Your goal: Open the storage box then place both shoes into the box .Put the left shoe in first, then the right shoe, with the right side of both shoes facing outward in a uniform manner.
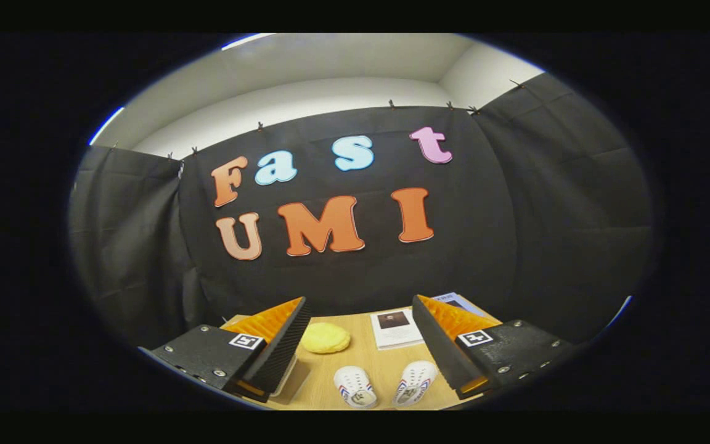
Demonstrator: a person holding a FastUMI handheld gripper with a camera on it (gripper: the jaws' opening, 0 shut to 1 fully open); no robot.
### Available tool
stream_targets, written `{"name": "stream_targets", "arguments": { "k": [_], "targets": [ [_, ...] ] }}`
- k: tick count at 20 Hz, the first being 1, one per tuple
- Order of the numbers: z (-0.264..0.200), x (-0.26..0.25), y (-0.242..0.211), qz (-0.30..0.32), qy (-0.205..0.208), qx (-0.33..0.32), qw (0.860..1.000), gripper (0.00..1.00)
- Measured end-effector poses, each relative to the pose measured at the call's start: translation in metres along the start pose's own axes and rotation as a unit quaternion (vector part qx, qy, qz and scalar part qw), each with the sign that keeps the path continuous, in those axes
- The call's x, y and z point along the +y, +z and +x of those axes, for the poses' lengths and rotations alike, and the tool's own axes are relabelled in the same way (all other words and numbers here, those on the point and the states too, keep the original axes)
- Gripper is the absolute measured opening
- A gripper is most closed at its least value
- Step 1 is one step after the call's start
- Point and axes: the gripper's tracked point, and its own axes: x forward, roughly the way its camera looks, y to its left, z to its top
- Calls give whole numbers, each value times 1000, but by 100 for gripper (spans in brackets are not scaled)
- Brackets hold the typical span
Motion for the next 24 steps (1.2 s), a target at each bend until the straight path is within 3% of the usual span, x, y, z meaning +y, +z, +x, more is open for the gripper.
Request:
{"name": "stream_targets", "arguments": {
  "k": [14,24],
  "targets": [
    [11,26,-60,48,72,72,994,98],
    [37,60,-177,108,129,196,966,98]
  ]
}}
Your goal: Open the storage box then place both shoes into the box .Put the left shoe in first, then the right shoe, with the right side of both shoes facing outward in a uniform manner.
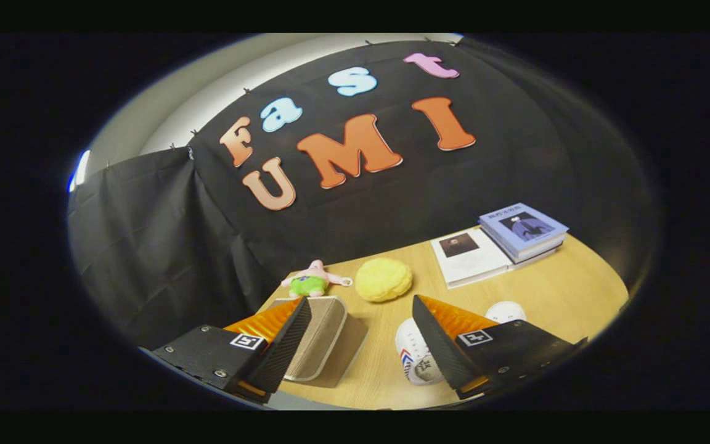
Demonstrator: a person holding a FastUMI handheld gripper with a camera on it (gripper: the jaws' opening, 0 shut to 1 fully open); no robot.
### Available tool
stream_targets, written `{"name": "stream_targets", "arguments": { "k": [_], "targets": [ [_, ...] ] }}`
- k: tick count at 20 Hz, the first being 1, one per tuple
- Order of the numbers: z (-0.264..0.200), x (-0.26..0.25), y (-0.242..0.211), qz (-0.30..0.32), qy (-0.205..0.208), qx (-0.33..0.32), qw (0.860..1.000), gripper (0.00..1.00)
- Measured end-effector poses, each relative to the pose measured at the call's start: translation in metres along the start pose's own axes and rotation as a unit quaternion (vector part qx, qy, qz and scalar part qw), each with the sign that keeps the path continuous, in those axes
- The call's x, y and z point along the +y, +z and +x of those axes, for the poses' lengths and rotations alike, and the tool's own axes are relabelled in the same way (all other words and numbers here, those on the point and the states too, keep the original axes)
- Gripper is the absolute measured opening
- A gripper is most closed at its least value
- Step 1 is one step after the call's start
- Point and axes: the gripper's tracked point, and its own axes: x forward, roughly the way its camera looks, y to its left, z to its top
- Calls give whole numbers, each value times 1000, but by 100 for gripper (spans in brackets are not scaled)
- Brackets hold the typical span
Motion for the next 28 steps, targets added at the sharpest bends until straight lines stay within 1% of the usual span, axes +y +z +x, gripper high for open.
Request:
{"name": "stream_targets", "arguments": {
  "k": [3,6,9,14,17,21,23,25,27,28],
  "targets": [
    [23,-1,-30,8,7,33,999,98],
    [42,8,-59,39,29,69,996,98],
    [55,23,-84,74,57,103,990,98],
    [73,34,-119,112,86,147,979,98],
    [82,41,-132,159,106,168,967,99],
    [92,57,-138,231,147,182,944,98],
    [92,67,-139,250,173,186,934,98],
    [94,70,-146,264,182,197,927,98],
    [97,78,-148,284,195,206,916,98],
    [100,81,-150,288,198,211,913,98]
  ]
}}
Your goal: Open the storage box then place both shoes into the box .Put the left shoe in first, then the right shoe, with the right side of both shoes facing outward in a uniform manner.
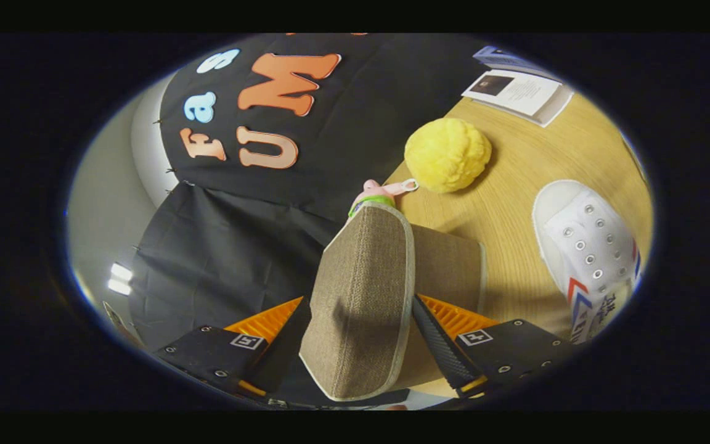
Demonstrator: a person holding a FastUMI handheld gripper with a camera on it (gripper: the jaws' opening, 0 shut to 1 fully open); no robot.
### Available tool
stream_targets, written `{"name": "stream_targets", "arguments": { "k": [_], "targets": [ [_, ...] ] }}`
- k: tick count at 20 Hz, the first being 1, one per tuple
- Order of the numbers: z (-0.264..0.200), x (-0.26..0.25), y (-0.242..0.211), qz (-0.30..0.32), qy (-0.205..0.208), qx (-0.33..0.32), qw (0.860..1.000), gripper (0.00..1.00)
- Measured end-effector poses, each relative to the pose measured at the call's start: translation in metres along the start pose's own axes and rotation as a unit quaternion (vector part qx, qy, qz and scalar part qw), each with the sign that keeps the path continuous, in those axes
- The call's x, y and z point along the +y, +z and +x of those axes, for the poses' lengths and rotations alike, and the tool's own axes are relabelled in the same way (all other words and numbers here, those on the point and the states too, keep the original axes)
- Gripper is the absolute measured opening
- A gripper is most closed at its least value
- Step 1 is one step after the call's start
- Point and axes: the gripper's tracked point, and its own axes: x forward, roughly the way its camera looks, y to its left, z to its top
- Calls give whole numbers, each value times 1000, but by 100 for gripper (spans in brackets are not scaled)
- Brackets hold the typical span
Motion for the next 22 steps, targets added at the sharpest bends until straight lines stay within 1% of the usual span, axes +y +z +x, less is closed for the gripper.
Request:
{"name": "stream_targets", "arguments": {
  "k": [5,9,11,13,16,17,18,22],
  "targets": [
    [2,4,-8,17,16,22,999,98],
    [-9,19,-4,31,48,23,998,96],
    [-14,26,3,43,64,14,997,93],
    [-18,31,10,52,72,5,996,80],
    [-22,38,13,50,76,0,996,60],
    [-23,41,16,49,78,-6,996,55],
    [-25,43,21,50,77,-15,996,43],
    [-30,55,33,43,72,-40,996,6]
  ]
}}
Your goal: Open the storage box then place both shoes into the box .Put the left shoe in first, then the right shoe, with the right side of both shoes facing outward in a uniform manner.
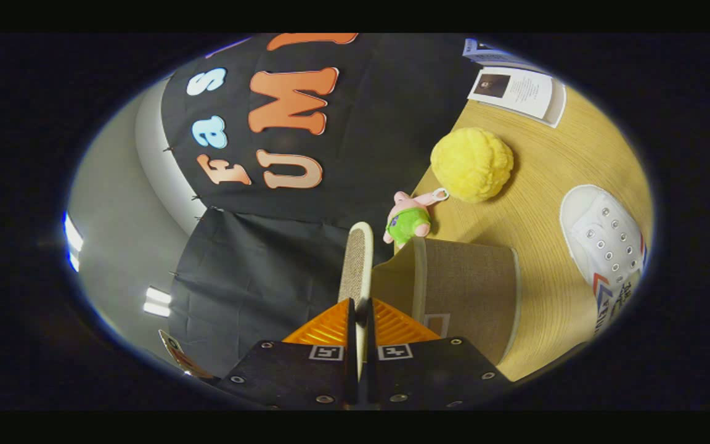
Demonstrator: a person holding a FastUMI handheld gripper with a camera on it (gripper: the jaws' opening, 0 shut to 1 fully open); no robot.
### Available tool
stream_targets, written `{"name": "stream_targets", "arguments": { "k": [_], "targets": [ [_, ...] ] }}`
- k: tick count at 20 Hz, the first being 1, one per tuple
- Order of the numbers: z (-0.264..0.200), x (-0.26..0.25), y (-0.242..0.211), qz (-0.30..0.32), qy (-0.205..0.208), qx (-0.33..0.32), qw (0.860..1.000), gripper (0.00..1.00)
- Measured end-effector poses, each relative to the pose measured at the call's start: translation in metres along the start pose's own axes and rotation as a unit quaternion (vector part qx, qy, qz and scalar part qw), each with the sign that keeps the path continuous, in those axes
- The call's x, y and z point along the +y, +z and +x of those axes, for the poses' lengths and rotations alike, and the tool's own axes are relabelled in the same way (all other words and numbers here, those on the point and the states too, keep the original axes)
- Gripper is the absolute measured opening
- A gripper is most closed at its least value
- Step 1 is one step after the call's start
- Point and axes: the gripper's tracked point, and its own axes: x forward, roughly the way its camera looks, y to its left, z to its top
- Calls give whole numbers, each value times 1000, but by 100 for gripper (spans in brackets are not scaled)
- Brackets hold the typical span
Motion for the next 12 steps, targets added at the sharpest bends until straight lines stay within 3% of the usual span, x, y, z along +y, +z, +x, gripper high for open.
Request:
{"name": "stream_targets", "arguments": {
  "k": [4,12],
  "targets": [
    [-2,26,-6,-38,6,11,999,1],
    [16,85,-17,-70,33,19,997,1]
  ]
}}
